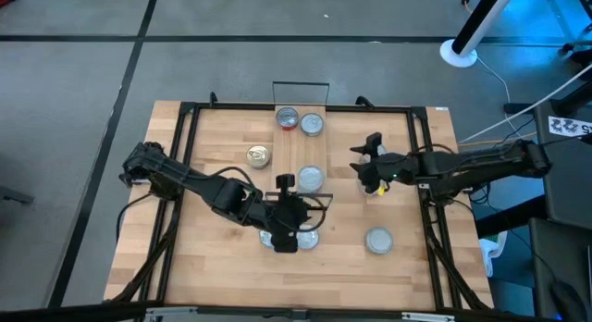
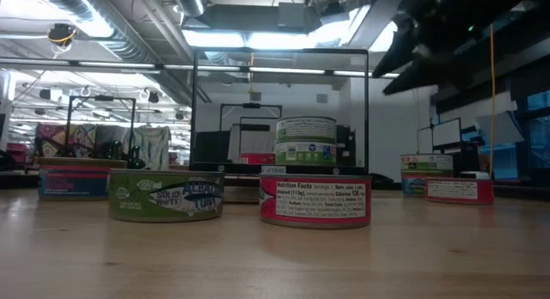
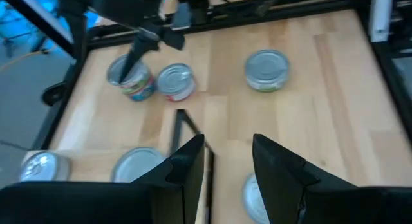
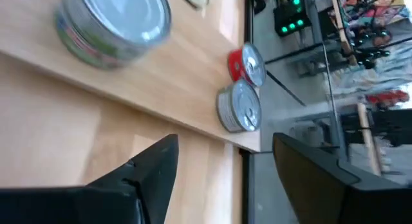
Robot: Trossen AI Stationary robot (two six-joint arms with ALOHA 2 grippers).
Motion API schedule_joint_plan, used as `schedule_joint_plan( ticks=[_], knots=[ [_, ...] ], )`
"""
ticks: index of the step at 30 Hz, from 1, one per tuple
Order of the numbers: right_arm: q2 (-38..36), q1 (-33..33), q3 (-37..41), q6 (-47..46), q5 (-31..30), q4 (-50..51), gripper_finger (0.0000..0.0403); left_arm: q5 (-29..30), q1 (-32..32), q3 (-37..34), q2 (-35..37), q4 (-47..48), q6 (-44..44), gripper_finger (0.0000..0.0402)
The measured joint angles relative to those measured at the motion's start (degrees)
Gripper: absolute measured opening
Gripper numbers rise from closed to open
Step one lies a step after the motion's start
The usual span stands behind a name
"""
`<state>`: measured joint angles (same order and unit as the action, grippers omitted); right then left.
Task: Stack canned seafood by type on shelf
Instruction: Stack the red tuna can on top of the other red tuna can on the shelf
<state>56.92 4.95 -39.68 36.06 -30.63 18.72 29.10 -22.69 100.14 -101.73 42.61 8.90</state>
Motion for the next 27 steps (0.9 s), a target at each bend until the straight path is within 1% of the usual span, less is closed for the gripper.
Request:
schedule_joint_plan(
  ticks=[5, 9, 12, 16, 20, 24, 27],
  knots=[
    [-2.7, 6.2, 0.0, -1.8, 0.3, 1.2, 0.0253, -1.9, -1.7, 0.0, 0.0, 0.1, 0.1, 0.0127],
    [-2.6, 12.8, 0.0, -6.0, 1.7, 1.3, 0.0253, -5.5, -2.6, -0.5, -0.3, 0.0, 1.9, 0.0127],
    [-1.9, 17.0, 0.0, -10.9, 5.2, 1.1, 0.0253, -7.5, -3.3, -2.2, -1.0, -1.0, 3.9, 0.0127],
    [-0.4, 21.3, 0.0, -17.6, 10.5, -0.3, 0.0253, -8.2, -4.1, -4.4, -2.6, -3.0, 4.1, 0.0127],
    [2.0, 24.2, 0.0, -23.4, 17.9, -3.6, 0.0253, -8.9, -4.5, -6.5, -4.9, -5.7, 2.6, 0.0127],
    [4.8, 25.9, 0.0, -24.2, 24.8, -7.6, 0.0253, -9.9, -4.8, -7.0, -8.2, -6.3, 2.1, 0.0127],
    [7.3, 26.2, 0.0, -24.3, 25.9, -10.5, 0.0253, -10.1, -5.1, -7.0, -10.8, -6.0, 2.0, 0.0127]
  ],
)
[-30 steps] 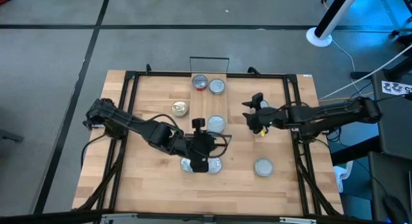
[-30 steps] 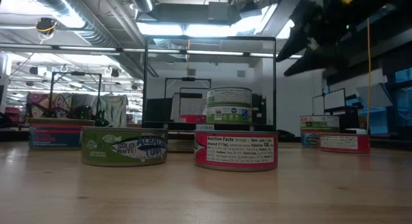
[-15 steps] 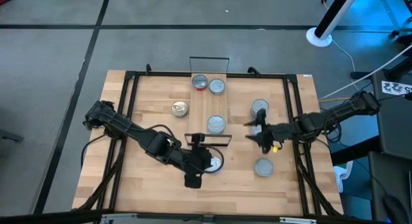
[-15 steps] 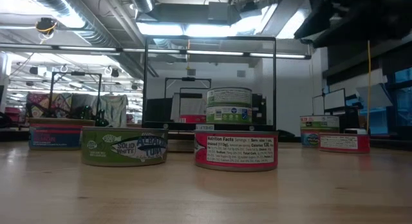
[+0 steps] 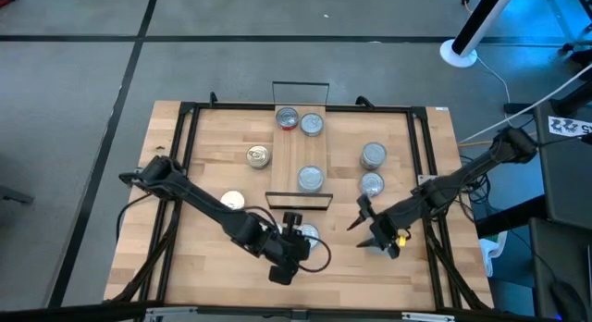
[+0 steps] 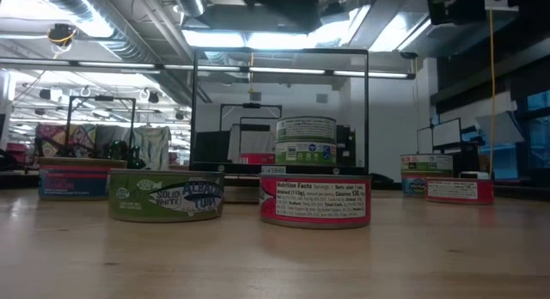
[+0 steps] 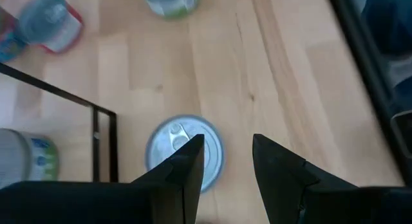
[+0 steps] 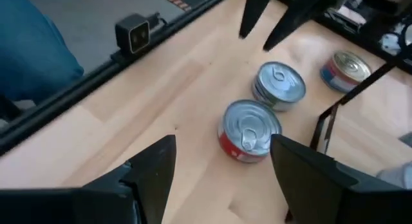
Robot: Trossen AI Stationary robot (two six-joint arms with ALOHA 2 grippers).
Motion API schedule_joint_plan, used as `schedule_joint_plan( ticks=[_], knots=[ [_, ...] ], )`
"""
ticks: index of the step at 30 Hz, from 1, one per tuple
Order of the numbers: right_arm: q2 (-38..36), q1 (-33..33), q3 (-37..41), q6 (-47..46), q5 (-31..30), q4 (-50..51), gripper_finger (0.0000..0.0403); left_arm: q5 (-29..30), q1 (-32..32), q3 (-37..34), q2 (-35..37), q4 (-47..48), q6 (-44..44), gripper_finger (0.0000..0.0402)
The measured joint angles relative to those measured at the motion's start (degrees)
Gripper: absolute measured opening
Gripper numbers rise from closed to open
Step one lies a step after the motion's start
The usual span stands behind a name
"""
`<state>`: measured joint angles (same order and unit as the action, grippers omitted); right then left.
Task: Stack canned seafood by type on shelf
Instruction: Stack the red tuna can on top of the other red tuna can on the shelf
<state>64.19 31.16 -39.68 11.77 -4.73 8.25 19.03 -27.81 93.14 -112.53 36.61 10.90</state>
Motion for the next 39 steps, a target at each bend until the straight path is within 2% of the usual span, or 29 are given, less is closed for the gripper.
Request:
schedule_joint_plan(
  ticks=[13, 21, 31, 39],
  knots=[
    [13.2, 0.0, 0.0, 0.4, -0.2, -6.8, 0.0253, 0.0, 0.0, 0.0, -9.2, 0.6, -8.2, 0.0127],
    [18.6, 0.0, 0.0, 0.6, -0.2, -9.2, 0.0253, 2.1, 0.1, 0.0, -11.7, 0.6, -9.8, 0.0123],
    [20.1, 0.0, 0.0, 0.7, -0.2, -12.1, 0.0253, 3.5, 0.1, 0.0, -12.1, 3.4, -9.9, 0.0065],
    [20.1, 0.0, 0.0, 0.7, -0.3, -13.2, 0.0253, 3.5, 0.3, 0.0, -12.1, 3.4, -9.9, 0.0054]
  ],
)
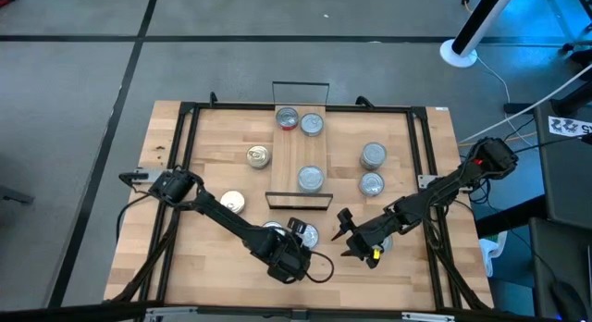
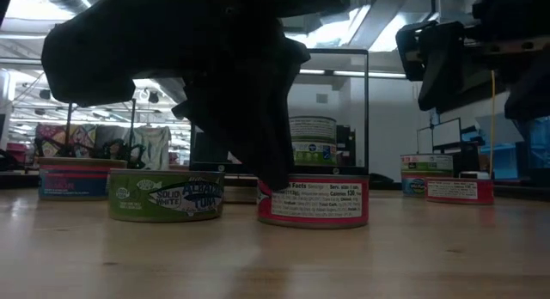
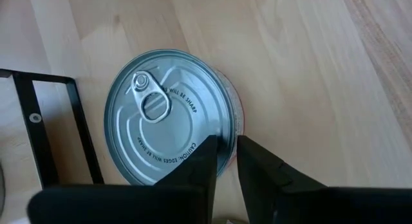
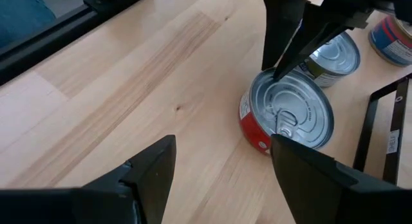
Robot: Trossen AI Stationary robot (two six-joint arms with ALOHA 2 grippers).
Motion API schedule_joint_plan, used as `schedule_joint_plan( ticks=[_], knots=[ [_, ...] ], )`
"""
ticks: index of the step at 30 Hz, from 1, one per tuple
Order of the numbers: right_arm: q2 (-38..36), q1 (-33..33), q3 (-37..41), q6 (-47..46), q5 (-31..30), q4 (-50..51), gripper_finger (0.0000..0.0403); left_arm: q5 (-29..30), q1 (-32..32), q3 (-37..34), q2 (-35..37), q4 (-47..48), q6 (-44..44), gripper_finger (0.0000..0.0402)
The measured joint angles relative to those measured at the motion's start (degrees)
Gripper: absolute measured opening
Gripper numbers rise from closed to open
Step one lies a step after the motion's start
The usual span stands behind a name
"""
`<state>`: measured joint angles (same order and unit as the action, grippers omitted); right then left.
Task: Stack canned seafood by type on shelf
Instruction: Stack the red tuna can on top of the other red tuna can on the shelf
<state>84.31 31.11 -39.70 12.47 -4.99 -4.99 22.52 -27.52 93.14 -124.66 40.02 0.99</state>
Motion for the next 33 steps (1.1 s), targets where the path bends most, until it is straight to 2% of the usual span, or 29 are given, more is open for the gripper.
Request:
schedule_joint_plan(
  ticks=[6, 12, 22, 33],
  knots=[
    [0.0, 0.0, 0.0, 0.0, -0.1, -2.0, 0.0253, -0.2, 0.2, 0.0, 0.0, 0.0, -1.2, 0.005],
    [0.6, 0.0, 0.0, 0.9, -2.5, -2.7, 0.0253, -0.1, 0.3, 0.0, 0.0, -0.2, -2.4, 0.0005],
    [5.2, 0.0, 0.0, 9.1, -8.3, -5.7, 0.0253, -0.4, 0.3, 0.6, 0.1, -0.5, -2.2, 0.0002],
    [8.6, 0.1, 0.0, 19.0, -11.7, -9.0, 0.0253, -0.6, 0.8, 0.7, 0.7, -4.7, 6.1, 0.0001]
  ],
)
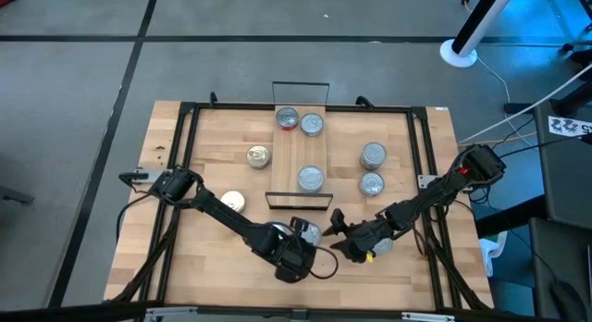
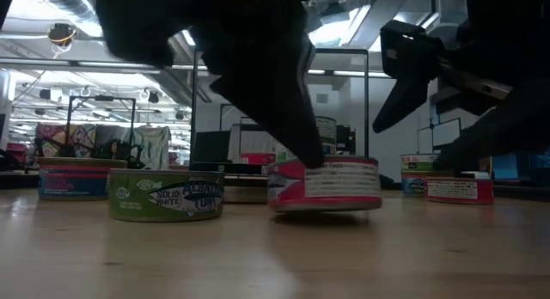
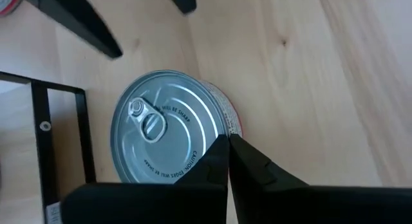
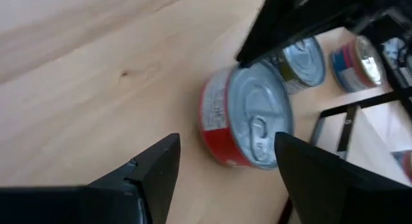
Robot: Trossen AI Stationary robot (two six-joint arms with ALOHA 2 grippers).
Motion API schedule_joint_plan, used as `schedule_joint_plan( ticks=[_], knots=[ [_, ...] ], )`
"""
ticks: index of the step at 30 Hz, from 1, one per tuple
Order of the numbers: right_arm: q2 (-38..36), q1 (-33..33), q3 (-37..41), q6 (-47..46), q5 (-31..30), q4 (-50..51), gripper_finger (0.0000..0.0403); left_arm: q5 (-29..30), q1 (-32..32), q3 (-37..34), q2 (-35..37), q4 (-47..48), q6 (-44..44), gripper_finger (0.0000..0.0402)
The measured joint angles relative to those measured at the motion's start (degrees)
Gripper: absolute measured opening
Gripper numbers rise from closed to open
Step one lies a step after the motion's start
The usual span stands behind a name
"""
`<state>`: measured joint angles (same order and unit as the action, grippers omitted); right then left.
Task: Stack canned seafood by type on shelf
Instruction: Stack the red tuna can on top of the other red tuna can on the shelf
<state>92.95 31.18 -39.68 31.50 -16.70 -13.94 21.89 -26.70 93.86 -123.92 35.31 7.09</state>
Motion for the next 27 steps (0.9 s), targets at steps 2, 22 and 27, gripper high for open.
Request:
schedule_joint_plan(
  ticks=[2, 22, 27],
  knots=[
    [0.0, 0.0, 0.0, 0.6, -1.4, 0.0, 0.0253, 0.0, 0.1, 0.4, 0.0, -0.4, 1.3, 0.0001],
    [0.0, 0.0, 0.0, 1.7, -2.2, 0.5, 0.0253, 0.0, 2.0, 2.6, 0.2, -1.7, 14.1, 0.0],
    [0.0, 0.0, 0.0, 1.7, -2.2, 0.4, 0.0253, -0.3, 2.5, 2.6, 0.2, -3.6, 16.4, 0.0]
  ],
)
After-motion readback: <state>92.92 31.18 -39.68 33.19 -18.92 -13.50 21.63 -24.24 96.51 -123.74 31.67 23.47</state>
